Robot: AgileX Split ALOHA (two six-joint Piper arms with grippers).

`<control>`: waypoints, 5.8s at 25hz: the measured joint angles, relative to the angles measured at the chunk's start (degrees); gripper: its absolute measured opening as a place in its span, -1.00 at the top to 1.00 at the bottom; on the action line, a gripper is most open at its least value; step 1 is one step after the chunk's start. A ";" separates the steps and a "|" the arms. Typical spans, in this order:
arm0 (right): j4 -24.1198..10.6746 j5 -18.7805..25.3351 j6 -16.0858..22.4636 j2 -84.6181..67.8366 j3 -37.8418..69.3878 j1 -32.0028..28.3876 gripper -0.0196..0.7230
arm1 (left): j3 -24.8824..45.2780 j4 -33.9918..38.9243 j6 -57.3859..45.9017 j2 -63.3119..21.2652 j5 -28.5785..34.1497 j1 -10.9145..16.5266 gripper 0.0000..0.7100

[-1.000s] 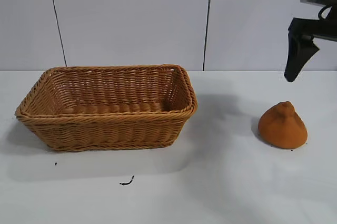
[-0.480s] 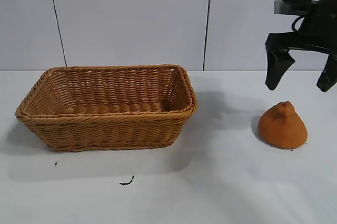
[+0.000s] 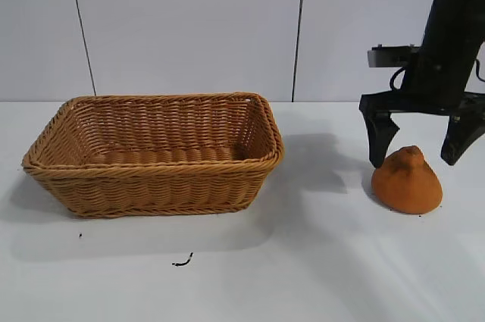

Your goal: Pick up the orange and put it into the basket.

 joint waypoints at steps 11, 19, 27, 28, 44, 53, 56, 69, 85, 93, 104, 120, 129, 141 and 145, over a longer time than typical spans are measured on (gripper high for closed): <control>0.00 10.82 0.29 -2.58 -14.15 0.00 0.78 | 0.00 0.00 0.00 0.00 0.00 0.00 -0.88; 1.85 13.70 0.62 -4.03 -30.48 0.06 0.78 | 0.00 0.00 0.00 0.00 0.00 0.00 -0.88; 2.76 14.16 1.18 -4.03 -32.15 4.81 0.78 | 0.00 0.00 0.00 0.00 0.00 0.00 -0.88; 2.84 14.16 1.18 -4.03 -32.15 6.43 0.78 | 0.00 0.00 0.00 0.00 0.00 0.00 -0.88; 3.61 -1.34 2.96 2.43 -32.44 30.78 0.78 | 0.00 0.00 0.00 0.00 0.00 0.00 -0.88; 3.49 -3.68 5.40 12.74 -32.44 31.22 0.76 | 0.00 0.00 0.00 0.00 -0.07 0.00 -0.88; 3.49 -3.45 5.52 12.80 -32.44 31.22 0.36 | 0.00 0.00 0.00 0.00 -0.07 0.00 -0.88; 1.81 12.99 6.20 12.50 -51.58 28.41 -0.92 | 0.00 0.00 0.00 0.00 -0.07 0.00 -0.88; -1.89 14.00 7.19 12.43 -54.62 6.62 -0.92 | 0.00 0.00 0.00 0.00 -0.07 0.00 -0.88; -1.46 14.02 7.23 12.43 -54.54 -0.43 -0.92 | 0.00 0.00 0.00 0.00 -0.07 0.00 -0.88; -2.76 13.96 5.77 6.06 -37.72 -3.05 -0.92 | 0.00 0.00 0.00 0.00 -0.07 0.00 -0.88; -1.38 13.88 5.19 -32.52 9.50 -3.05 -0.92 | 0.00 0.00 0.00 0.00 0.00 0.00 -0.88; 0.00 13.93 4.50 -56.44 29.64 -3.05 -0.92 | 0.00 0.00 0.00 0.00 0.00 0.00 -0.88; 0.50 3.54 0.96 -92.57 57.30 -3.05 -0.92 | 0.00 0.00 0.00 0.00 0.00 0.00 -0.88; 0.52 2.47 0.96 -101.79 57.57 -3.05 -0.92 | 0.00 0.00 0.00 0.00 0.00 0.00 -0.88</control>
